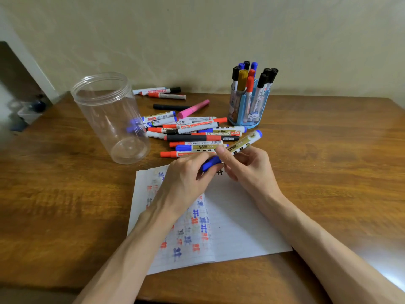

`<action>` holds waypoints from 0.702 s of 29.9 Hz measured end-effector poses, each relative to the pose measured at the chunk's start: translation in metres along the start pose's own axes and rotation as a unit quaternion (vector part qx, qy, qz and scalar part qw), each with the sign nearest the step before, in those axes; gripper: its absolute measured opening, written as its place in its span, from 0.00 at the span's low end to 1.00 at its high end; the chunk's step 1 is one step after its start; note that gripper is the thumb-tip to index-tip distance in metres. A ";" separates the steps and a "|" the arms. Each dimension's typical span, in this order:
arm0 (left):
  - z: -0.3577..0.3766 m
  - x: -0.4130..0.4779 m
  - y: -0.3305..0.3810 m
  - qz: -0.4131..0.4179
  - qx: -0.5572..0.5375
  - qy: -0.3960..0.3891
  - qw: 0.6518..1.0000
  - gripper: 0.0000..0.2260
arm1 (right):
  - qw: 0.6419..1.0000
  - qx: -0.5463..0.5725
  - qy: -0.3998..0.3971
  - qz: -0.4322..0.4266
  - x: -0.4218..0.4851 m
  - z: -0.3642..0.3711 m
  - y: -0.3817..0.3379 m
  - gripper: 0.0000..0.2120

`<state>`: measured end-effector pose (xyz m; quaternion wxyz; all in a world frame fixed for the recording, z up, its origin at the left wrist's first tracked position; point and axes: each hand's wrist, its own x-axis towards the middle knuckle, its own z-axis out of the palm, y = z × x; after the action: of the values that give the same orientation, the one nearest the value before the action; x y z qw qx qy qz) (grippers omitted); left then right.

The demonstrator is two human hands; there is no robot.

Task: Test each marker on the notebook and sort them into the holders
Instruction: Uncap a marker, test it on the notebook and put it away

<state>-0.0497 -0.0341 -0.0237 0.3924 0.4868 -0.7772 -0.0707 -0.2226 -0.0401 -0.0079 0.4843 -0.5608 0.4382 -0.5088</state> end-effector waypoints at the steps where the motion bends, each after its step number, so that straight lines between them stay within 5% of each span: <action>1: 0.000 -0.001 0.000 0.005 0.003 -0.003 1.000 0.12 | 1.000 -0.008 0.000 -0.005 0.000 0.000 0.001 0.15; 21: -0.012 0.004 0.011 -0.077 -0.218 -0.115 0.966 0.13 | 0.997 -0.022 -0.047 -0.054 -0.003 -0.009 -0.006 0.10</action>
<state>-0.0498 -0.0289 -0.0078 0.3897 0.4367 -0.7433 -0.3238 -0.2317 -0.0372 -0.0018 0.4636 -0.6174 0.3947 -0.4981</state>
